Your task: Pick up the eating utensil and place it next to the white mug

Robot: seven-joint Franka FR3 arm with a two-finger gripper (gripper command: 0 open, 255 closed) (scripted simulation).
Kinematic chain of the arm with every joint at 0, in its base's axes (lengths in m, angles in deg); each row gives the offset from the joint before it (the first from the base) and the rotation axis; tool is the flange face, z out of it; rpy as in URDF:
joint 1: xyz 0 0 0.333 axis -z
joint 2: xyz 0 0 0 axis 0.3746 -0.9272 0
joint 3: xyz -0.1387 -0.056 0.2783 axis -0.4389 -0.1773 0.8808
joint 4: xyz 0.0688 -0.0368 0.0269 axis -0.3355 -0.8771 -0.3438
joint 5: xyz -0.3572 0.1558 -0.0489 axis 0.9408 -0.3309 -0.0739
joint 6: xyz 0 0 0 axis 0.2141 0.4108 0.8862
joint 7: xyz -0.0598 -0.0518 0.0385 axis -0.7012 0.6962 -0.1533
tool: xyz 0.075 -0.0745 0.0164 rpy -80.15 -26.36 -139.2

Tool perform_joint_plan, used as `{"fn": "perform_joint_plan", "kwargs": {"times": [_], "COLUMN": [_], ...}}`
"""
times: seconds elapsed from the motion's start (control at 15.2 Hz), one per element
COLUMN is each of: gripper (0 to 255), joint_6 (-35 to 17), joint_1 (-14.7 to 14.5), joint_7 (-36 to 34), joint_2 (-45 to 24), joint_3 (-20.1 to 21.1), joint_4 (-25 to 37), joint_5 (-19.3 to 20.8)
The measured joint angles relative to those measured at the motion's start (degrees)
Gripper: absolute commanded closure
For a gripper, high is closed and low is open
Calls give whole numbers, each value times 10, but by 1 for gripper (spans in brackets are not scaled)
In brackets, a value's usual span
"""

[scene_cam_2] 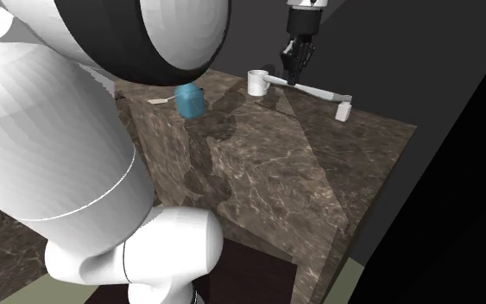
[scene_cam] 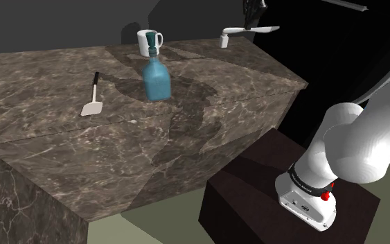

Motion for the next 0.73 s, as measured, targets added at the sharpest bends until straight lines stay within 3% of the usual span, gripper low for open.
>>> {"fn": "perform_joint_plan", "kwargs": {"times": [0.73], "gripper": [255], "joint_6": [10], "joint_1": [-42], "joint_7": [-72], "joint_2": [-147], "joint_3": [35], "joint_4": [135], "joint_5": [-83]}}
